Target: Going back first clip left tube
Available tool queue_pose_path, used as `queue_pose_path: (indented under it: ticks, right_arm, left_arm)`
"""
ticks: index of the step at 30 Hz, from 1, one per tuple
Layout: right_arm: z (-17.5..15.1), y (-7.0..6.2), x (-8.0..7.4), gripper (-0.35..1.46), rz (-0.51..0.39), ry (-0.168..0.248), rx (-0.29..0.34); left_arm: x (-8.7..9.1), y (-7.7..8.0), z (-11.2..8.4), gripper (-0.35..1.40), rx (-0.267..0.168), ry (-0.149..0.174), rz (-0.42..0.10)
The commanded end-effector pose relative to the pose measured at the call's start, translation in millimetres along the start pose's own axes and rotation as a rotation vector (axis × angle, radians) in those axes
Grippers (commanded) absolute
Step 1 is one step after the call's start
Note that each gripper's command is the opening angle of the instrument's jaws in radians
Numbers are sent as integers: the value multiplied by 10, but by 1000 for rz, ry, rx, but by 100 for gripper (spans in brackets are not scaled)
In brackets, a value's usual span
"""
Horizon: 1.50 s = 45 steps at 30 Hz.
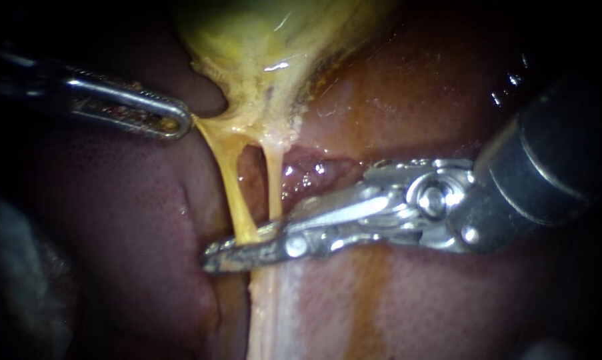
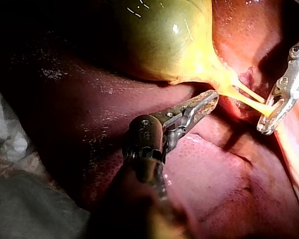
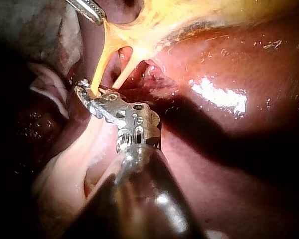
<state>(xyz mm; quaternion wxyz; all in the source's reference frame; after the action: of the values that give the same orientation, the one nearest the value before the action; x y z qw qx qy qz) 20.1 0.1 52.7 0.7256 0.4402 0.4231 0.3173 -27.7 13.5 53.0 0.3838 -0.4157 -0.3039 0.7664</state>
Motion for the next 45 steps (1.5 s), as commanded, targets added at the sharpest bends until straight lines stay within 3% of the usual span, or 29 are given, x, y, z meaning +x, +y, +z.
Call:
queue_pose_path:
  ticks: [1, 3, 6, 12, 15, 20, 26, 39, 45]
  right_arm:
    - [0, 1, 0, -35, 0, 0, 0]
    - [1, 3, -2, -33, 0, -2, -3]
    - [3, 6, -1, 10, -1, 14, 10]
    - [9, 18, -2, 40, -21, 42, 29]
    - [14, 26, -3, 43, -88, 52, 16]
    - [15, 38, -2, 45, -208, 105, -52]
    - [10, 48, -1, 48, -284, 113, -81]
    - [-6, 47, -7, 50, -416, 129, -123]
    - [-33, 42, -17, 50, -506, 120, -116]
  left_arm:
    - [0, 0, 0, -35, 0, 0, 0]
    - [0, -1, 0, -35, 0, 0, 0]
    - [0, -1, 0, -35, 0, 0, 0]
    - [0, -1, 0, -35, 0, 0, 0]
    - [0, -1, 0, -35, 0, 0, 0]
    - [0, -1, 0, -35, 0, 0, 0]
    - [0, -1, 0, -35, 0, 0, 0]
    - [0, -1, -1, -35, 0, 0, 0]
    - [-1, -1, -2, -35, -1, 0, 1]
